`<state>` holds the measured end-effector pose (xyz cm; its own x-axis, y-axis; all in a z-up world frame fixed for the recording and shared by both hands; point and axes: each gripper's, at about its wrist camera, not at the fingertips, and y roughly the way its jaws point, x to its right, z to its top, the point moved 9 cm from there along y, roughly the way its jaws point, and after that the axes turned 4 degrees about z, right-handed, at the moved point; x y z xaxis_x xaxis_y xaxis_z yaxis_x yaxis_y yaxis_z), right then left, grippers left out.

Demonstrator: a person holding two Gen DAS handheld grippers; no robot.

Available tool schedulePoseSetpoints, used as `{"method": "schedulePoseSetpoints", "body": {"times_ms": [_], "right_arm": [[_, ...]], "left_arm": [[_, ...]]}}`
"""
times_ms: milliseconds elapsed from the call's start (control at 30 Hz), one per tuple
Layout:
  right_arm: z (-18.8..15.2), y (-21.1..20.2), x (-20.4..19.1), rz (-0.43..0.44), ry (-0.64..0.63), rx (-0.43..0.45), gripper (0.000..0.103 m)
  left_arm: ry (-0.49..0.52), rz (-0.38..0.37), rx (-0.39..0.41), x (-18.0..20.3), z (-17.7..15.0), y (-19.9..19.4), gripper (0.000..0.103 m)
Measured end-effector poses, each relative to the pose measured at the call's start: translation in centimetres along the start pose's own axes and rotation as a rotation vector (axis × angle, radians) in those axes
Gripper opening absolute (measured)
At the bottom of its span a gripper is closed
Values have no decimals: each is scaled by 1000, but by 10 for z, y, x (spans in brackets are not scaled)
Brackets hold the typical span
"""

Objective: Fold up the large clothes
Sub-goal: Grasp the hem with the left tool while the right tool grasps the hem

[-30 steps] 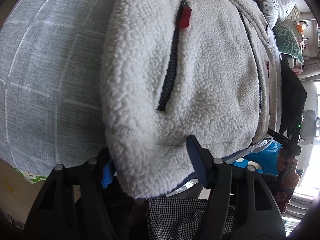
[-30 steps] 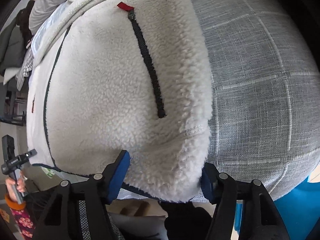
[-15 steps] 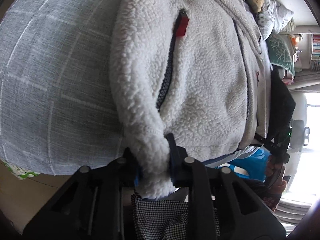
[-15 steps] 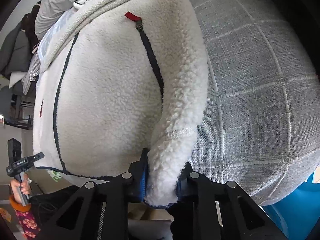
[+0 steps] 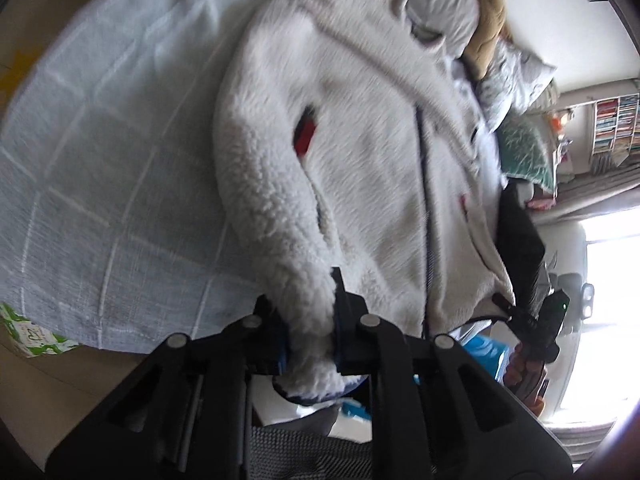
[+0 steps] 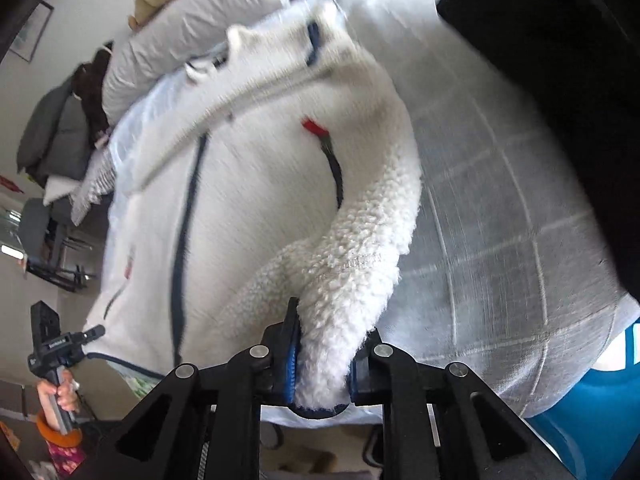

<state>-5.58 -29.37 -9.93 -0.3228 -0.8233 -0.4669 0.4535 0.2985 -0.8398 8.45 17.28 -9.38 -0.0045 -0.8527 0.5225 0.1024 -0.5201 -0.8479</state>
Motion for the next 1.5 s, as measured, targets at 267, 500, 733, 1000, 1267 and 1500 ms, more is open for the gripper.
{"method": "schedulePoseSetpoints", "body": {"times_ms": [267,500,733,1000,1267,1500], "right_arm": [[44,-51,-30,55,73,143,17],[105,-74,-59,98,69,258,17],[173,-82,-77,113,15,322,17],[253,-54,-91,86,-15,370,17],[319,-5,-83,46,-43,377,17],[356,62,-75,-9,-88,352,17]], "left_arm": [[22,3,156,56,40,-69,17],[31,-8,258,87,96,-97,17],[42,45,331,107,166,-91,17],[59,134,380,119,250,-67,17],[112,197,426,122,323,-21,18],[98,241,428,99,365,31,22]]}}
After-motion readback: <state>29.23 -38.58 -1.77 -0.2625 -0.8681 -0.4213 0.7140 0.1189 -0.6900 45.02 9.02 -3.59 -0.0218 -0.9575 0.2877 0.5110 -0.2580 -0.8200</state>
